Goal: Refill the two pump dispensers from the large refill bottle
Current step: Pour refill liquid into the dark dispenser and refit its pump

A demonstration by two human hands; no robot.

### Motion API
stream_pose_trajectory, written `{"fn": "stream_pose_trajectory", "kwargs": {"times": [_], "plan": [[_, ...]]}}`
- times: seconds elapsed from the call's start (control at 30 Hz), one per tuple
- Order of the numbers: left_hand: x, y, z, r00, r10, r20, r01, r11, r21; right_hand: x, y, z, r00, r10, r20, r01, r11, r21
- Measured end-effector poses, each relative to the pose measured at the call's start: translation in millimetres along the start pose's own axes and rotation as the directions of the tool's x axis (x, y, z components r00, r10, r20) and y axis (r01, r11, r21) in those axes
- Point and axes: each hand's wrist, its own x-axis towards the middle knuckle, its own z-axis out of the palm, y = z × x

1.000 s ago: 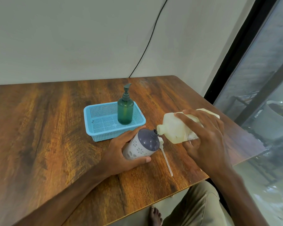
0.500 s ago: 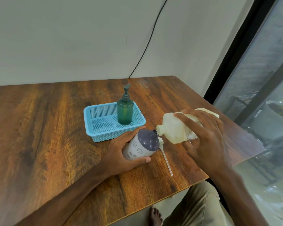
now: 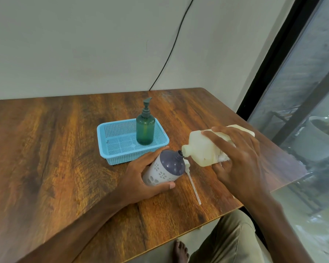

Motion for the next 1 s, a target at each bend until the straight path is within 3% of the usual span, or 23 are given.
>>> {"fn": "stream_pose_trajectory", "kwargs": {"times": [1.0], "plan": [[-0.4,1.0,-1.1,1.000,-0.006,0.010,0.006,1.000,-0.006,2.5,-0.7,-0.6,1.000,-0.009,0.011,0.010,0.999,-0.044]]}}
